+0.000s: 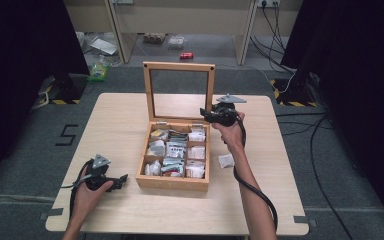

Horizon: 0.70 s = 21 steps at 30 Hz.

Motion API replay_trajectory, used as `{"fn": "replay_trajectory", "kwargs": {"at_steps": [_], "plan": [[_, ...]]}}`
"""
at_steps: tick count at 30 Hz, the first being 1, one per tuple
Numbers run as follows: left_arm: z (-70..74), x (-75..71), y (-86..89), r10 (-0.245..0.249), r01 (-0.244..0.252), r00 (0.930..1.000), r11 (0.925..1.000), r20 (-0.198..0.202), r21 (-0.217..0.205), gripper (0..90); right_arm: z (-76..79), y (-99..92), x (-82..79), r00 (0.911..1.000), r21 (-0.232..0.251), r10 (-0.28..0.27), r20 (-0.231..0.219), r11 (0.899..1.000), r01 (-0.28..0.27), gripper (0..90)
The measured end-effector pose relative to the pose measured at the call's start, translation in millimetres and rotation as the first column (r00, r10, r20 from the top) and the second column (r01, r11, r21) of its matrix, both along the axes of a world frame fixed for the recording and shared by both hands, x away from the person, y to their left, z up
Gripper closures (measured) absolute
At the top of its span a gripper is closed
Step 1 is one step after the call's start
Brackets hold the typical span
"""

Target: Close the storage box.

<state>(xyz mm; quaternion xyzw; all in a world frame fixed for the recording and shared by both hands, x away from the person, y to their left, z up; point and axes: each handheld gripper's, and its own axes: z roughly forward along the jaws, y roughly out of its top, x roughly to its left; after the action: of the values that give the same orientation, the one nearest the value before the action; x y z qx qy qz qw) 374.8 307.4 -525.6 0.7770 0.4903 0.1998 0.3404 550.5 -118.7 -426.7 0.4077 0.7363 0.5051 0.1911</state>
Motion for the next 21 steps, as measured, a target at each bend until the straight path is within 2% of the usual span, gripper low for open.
{"fn": "replay_trajectory", "kwargs": {"at_steps": [9, 14, 18, 19, 21], "plan": [[0.0, 0.1, 0.0, 0.0, 0.0, 1.0, 1.0, 0.0, 0.0, 0.0, 2.0, -1.7, -7.7, 0.9996, -0.004, 0.013, 0.024, 1.0, -0.013, 53.5], [0.0, 0.0, 0.0, 0.0, 0.0, 1.0, 1.0, 0.001, -0.001, 0.0, 4.2, -2.9, -14.4, 0.9993, 0.008, 0.021, 0.033, 1.0, -0.021, 54.8], [0.0, 0.1, 0.0, 0.0, 0.0, 1.0, 1.0, 0.0, -0.001, 0.0, 8.1, -5.9, -20.9, 0.999, 0.027, 0.037, 0.023, 0.999, -0.038, 55.8], [0.0, 0.1, 0.0, 0.0, 0.0, 1.0, 1.0, 0.0, -0.001, 0.0, 9.8, -6.1, -24.4, 0.9983, 0.004, 0.049, 0.032, 0.999, -0.049, 55.7], [0.0, 0.1, 0.0, 0.0, 0.0, 1.0, 1.0, 0.0, -0.001, 0.0, 11.5, -5.2, -28.4, 0.9985, -0.01, 0.044, 0.034, 0.999, -0.044, 55.7]]}}
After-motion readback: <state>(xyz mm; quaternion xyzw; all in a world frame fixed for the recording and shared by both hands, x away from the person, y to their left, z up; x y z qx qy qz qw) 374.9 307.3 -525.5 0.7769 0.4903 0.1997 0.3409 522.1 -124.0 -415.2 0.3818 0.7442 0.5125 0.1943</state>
